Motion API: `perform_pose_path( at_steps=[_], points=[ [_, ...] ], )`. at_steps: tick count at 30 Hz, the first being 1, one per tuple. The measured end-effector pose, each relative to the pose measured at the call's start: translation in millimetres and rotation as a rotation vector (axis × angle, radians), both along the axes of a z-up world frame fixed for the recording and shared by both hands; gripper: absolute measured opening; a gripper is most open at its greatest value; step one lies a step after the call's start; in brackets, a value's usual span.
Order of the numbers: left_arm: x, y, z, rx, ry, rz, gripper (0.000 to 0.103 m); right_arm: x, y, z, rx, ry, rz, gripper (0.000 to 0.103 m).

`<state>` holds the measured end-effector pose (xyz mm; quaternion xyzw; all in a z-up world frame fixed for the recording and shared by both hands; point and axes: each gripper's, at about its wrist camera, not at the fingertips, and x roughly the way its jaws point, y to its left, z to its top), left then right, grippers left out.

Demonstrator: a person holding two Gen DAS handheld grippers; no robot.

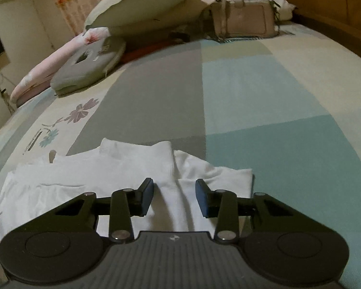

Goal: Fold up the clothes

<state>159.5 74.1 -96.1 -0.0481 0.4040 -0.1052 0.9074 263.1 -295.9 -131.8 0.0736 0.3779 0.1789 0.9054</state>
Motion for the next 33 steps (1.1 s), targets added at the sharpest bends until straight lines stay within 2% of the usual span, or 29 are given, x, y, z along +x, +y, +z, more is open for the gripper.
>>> perform_pose_path(
  at_steps=[1, 2, 6, 10, 15, 18, 20, 23, 26, 29, 31, 33],
  points=[
    [-1.7, 0.1, -1.8, 0.005, 0.007, 0.001, 0.095, -2.3, 3.5, 1.2, -0.013, -0.009, 0.012, 0.023],
    [-3.0, 0.6, -3.6, 0.008, 0.014, 0.005, 0.095, -6.6, 8.0, 2.9, -0.036, -0.024, 0.027, 0.011],
    [-3.5, 5.1, -6.5, 0.020, 0.029, 0.026, 0.095, -20.2, 19.5, 11.8, -0.118, -0.094, 0.045, 0.004],
    [-3.5, 7.5, -5.6, 0.003, 0.022, 0.020, 0.095, -20.1, 11.5, 24.0, -0.078, -0.114, 0.000, 0.003],
    [-1.1, 6.8, -11.4, 0.007, 0.031, 0.024, 0.095, -15.2, 10.6, 6.6, -0.169, -0.071, -0.047, 0.003],
    [-1.5, 8.3, -10.0, 0.005, 0.032, 0.019, 0.095, -10.5, -0.2, 2.2, -0.143, -0.040, -0.105, 0.001],
    [-2.0, 10.1, -7.3, -0.001, 0.026, 0.022, 0.095, -17.8, -5.8, 12.6, -0.103, -0.070, -0.120, 0.006],
    [-1.6, 10.3, -4.4, -0.008, 0.014, 0.028, 0.095, -37.6, -4.1, 33.9, -0.069, -0.129, -0.073, 0.008],
    [1.0, 5.7, -4.2, -0.011, 0.010, 0.020, 0.095, -51.9, 8.3, 40.9, -0.047, -0.124, 0.009, 0.011],
    [1.5, -0.8, -4.8, -0.010, 0.009, 0.001, 0.095, -56.8, 23.7, 25.6, -0.091, -0.087, 0.066, 0.016],
    [1.1, -3.6, -4.5, -0.012, 0.007, -0.012, 0.095, -50.8, 28.1, 7.5, -0.137, -0.024, 0.031, 0.019],
    [2.2, -4.2, -2.1, -0.021, 0.002, -0.030, 0.095, -51.5, 22.3, 1.1, -0.089, -0.026, -0.002, 0.020]
  ],
)
